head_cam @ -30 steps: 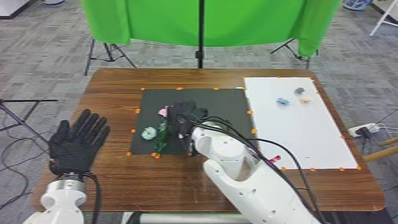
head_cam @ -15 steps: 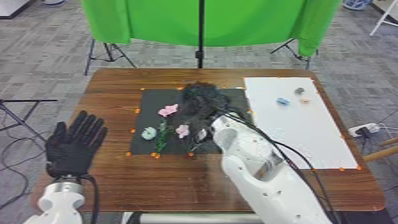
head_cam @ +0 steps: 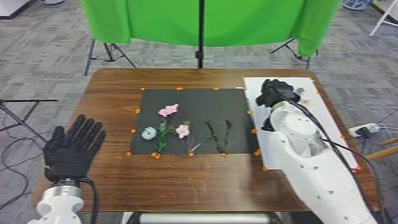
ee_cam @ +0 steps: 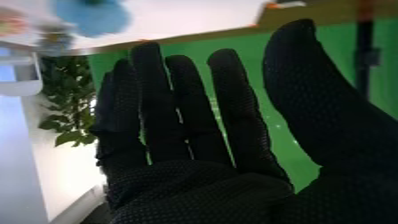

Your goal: Arrange flowers

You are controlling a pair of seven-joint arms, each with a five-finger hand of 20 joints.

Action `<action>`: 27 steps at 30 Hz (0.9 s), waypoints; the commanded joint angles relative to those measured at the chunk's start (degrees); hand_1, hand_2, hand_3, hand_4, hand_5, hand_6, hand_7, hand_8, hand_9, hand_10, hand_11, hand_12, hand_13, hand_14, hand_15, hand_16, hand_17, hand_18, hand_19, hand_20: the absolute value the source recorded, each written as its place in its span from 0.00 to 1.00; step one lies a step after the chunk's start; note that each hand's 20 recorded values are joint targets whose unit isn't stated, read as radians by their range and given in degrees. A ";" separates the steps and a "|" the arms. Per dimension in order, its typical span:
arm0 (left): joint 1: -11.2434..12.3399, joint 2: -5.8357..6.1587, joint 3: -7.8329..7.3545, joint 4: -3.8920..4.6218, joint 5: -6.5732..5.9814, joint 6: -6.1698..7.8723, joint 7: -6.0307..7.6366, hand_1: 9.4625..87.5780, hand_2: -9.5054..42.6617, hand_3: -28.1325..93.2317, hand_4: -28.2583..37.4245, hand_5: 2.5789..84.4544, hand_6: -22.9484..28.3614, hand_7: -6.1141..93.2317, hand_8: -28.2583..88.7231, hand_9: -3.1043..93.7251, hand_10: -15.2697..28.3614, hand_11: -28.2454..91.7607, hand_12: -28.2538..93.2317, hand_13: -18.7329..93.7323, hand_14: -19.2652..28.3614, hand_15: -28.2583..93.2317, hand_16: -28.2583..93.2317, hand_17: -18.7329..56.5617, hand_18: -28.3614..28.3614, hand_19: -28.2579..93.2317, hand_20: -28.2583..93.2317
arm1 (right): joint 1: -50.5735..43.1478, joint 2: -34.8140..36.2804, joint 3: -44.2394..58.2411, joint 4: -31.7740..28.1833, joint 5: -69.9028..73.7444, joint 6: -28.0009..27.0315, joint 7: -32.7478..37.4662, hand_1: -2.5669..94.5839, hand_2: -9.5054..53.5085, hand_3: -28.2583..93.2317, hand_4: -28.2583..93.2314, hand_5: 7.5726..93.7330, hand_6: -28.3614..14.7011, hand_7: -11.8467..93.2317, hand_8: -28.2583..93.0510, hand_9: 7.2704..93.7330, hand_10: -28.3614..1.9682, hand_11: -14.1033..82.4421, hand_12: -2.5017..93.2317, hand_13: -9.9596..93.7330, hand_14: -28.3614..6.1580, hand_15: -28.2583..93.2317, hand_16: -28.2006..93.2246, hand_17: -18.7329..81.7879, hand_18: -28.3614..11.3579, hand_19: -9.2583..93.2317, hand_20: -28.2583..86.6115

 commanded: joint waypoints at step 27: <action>0.75 -1.01 0.20 0.35 -1.42 0.75 -0.27 0.21 0.53 0.86 0.00 0.51 0.64 0.21 0.16 0.40 0.71 0.42 0.31 0.41 0.75 0.53 0.16 0.14 0.74 0.53 0.33 | -0.86 0.19 2.44 7.88 0.71 8.49 3.17 0.68 0.00 0.78 0.00 0.79 0.66 0.36 0.21 0.89 0.56 0.24 0.40 0.77 0.61 0.57 0.54 0.52 0.17 0.97 0.57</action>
